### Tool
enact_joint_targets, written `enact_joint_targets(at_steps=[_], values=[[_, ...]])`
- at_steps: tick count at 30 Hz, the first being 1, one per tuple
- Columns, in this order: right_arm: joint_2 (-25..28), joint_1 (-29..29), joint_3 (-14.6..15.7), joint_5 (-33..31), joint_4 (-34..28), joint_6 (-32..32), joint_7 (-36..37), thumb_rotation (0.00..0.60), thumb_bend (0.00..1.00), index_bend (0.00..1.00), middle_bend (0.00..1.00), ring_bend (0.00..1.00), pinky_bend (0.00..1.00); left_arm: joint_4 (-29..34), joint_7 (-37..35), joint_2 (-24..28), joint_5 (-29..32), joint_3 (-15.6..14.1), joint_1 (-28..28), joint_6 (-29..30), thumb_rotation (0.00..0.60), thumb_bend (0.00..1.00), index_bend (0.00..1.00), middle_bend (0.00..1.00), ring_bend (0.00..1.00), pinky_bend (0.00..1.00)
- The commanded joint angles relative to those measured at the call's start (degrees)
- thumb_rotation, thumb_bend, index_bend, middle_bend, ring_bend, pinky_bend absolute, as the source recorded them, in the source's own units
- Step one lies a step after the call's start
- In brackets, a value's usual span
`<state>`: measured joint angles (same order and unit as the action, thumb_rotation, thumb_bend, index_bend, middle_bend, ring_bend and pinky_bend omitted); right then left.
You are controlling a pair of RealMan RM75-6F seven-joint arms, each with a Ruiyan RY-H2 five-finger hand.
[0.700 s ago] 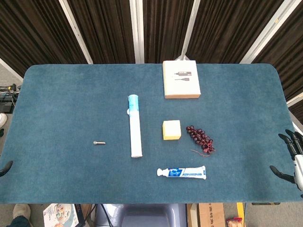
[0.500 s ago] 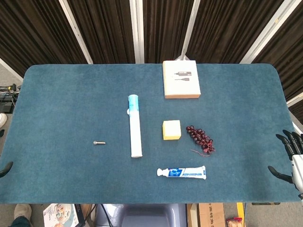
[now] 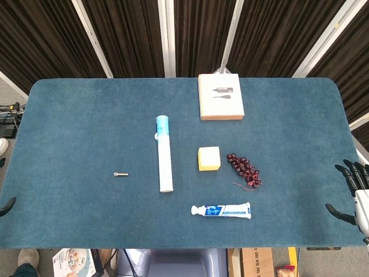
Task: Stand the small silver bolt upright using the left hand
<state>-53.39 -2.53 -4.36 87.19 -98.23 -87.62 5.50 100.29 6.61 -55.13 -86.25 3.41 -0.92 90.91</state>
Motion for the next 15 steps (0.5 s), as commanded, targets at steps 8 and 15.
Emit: enact_joint_targets(at_steps=[8,15], values=[[-0.04,0.05,-0.11,-0.64,-0.33,0.24,-0.37,0.6,0.15,0.16,0.11,0.06,0.0,-2.0,0.12,-1.12,1.03,1.74,-2.16,-1.67,0.6,0.37,0.1,0.04,0.0,0.0],[-0.25,-0.06,0.02,-0.48,-0.75,0.45,-1.46,0.6,0.15,0.16,0.11,0.06,0.0,-0.17,4.4,1.19,4.88,3.8,-9.91,-14.37,0.6,0.37,0.12,0.04,0.0,0.0]])
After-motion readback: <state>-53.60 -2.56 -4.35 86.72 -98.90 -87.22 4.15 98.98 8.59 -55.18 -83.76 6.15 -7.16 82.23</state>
